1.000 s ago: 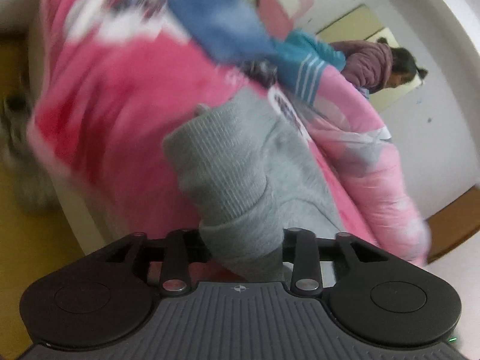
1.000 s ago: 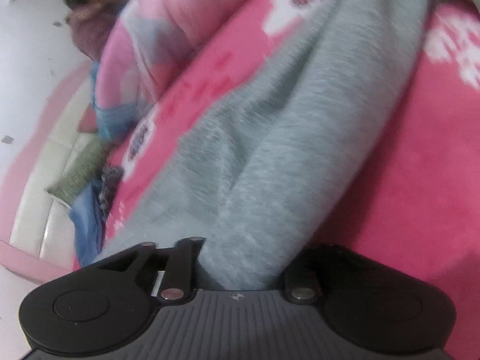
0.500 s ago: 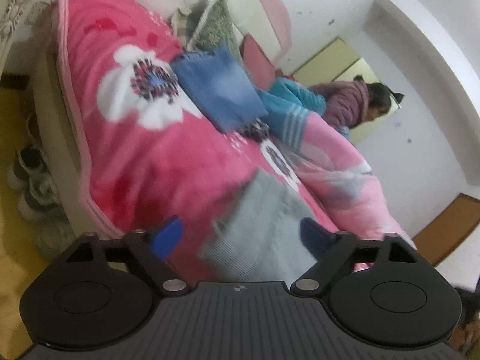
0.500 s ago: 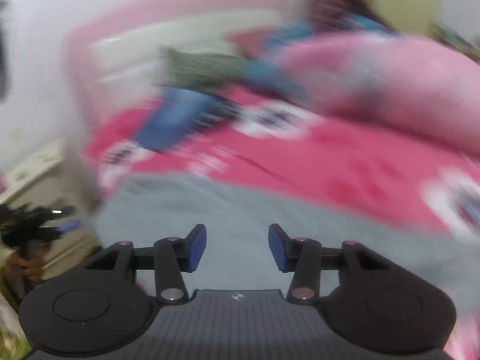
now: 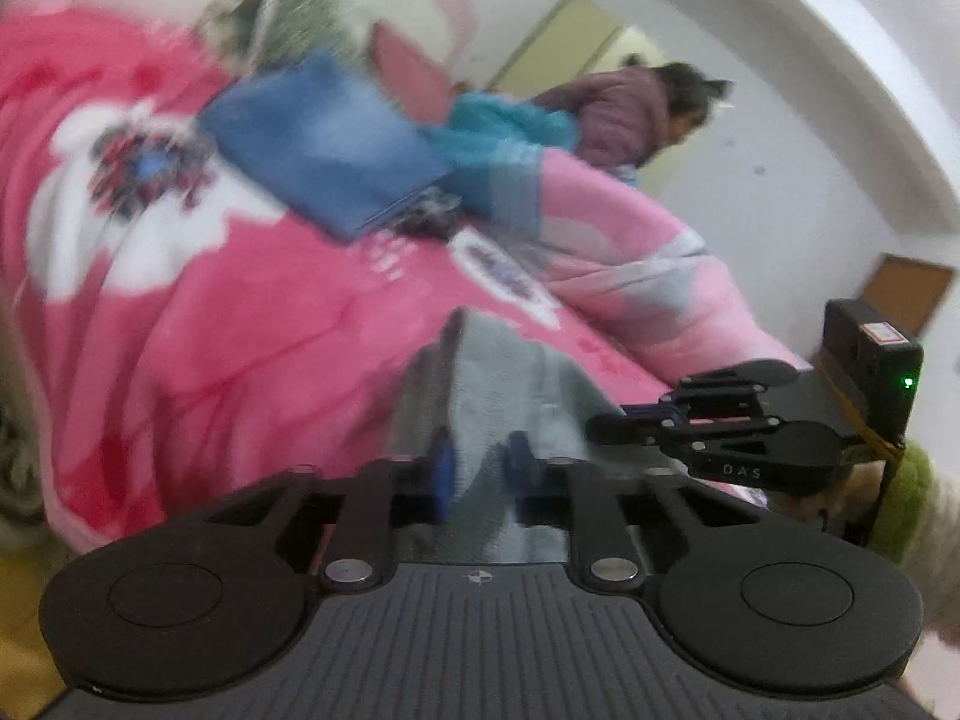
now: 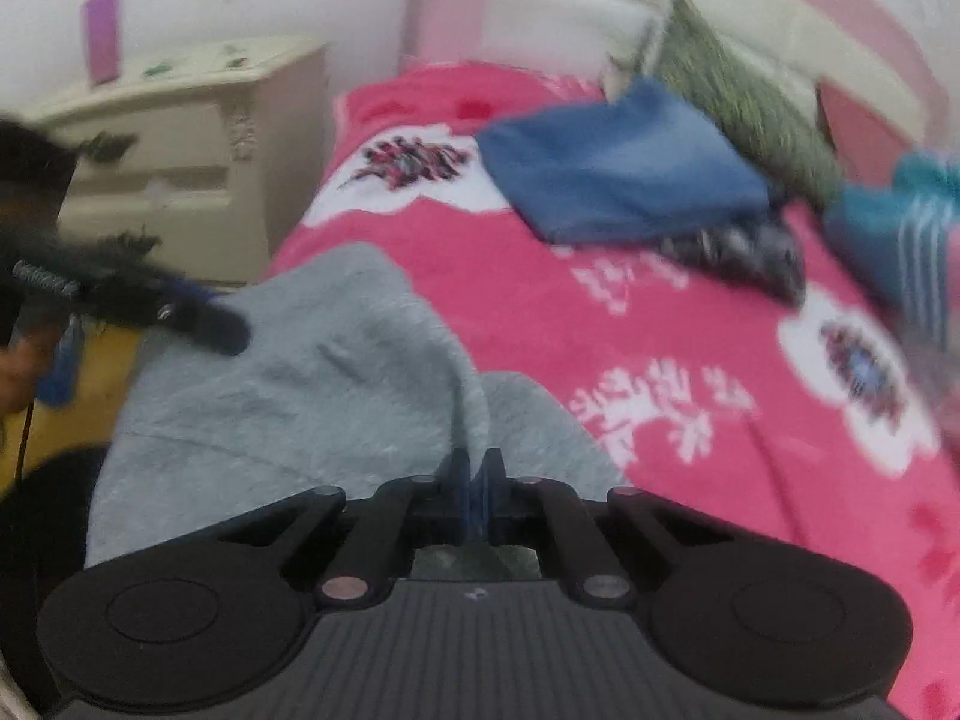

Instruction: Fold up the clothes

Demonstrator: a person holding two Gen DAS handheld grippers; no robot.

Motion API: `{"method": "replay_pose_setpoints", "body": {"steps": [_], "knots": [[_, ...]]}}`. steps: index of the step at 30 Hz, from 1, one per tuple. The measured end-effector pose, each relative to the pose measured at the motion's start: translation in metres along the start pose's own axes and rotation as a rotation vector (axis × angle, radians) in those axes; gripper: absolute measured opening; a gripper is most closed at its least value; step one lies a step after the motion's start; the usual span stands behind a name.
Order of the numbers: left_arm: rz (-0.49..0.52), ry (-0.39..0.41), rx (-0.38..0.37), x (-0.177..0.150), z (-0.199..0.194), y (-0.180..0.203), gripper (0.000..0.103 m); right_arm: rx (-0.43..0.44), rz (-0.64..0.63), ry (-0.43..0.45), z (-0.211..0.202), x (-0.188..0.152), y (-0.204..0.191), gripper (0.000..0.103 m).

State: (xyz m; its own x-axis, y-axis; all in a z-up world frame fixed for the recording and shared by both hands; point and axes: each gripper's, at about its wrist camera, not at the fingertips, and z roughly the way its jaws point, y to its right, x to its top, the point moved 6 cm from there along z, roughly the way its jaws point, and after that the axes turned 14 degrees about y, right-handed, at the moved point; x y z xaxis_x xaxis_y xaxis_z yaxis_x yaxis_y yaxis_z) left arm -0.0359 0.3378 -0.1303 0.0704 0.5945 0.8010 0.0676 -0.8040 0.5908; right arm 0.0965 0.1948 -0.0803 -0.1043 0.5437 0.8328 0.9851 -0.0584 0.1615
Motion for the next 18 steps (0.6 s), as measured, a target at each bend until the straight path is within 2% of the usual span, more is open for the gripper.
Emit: {"method": "replay_pose_setpoints", "body": {"steps": [2, 4, 7, 10, 16, 18], "knots": [[-0.012, 0.005, -0.100, 0.002, -0.014, 0.017, 0.010, 0.004, -0.016, 0.048, -0.026, 0.009, -0.006, 0.003], [0.004, -0.015, -0.168, -0.003, -0.020, 0.031, 0.010, -0.022, -0.033, 0.074, -0.047, 0.015, -0.006, 0.003], [-0.035, -0.065, -0.204, -0.017, -0.011, 0.034, 0.010, -0.075, -0.050, 0.056, -0.058, 0.011, -0.001, 0.002], [-0.054, -0.078, -0.195, -0.024, 0.002, 0.030, 0.010, -0.098, -0.065, 0.023, -0.049, 0.003, 0.005, 0.002], [-0.062, -0.038, -0.135, -0.006, 0.002, 0.012, 0.009, -0.088, -0.115, 0.055, -0.022, 0.018, 0.009, 0.002], [-0.071, -0.076, -0.111, -0.013, 0.007, 0.003, 0.009, -0.083, -0.116, 0.047, -0.008, 0.017, 0.013, 0.002]]}}
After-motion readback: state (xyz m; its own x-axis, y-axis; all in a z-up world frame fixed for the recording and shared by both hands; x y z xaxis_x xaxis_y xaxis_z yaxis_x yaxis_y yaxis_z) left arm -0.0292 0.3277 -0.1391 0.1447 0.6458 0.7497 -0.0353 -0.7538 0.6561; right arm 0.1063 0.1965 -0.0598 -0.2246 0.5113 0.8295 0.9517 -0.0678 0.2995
